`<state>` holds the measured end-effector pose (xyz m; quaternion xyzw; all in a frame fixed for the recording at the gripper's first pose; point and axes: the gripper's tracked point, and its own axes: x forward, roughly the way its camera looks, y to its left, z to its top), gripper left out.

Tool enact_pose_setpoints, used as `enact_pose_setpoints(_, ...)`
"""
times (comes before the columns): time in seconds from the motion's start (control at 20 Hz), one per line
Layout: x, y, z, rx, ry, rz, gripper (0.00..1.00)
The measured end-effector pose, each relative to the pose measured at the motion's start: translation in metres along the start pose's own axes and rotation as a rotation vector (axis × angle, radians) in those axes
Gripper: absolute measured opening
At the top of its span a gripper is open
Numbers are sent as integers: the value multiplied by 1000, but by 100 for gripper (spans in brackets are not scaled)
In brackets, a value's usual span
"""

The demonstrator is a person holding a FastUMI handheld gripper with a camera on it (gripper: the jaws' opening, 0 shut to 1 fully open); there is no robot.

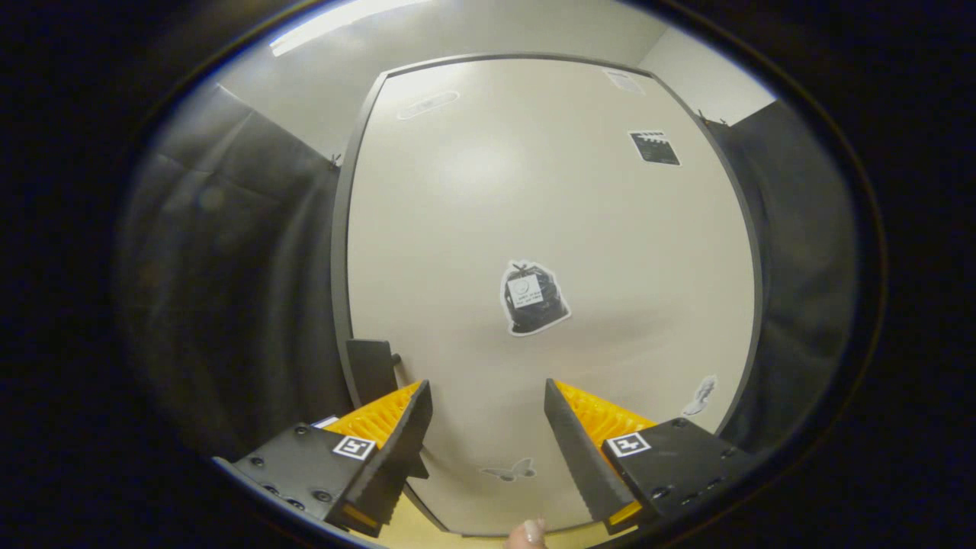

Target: Open the shoe cabinet door, grab the shoes and put them into the shoe cabinet, then close the shoe cabinet door.

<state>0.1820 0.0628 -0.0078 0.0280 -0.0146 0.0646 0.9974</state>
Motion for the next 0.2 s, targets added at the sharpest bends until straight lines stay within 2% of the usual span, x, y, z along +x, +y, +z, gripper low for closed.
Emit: enact_pose_setpoints(0.2,-10,-3,8,-8,-16,-10,94)
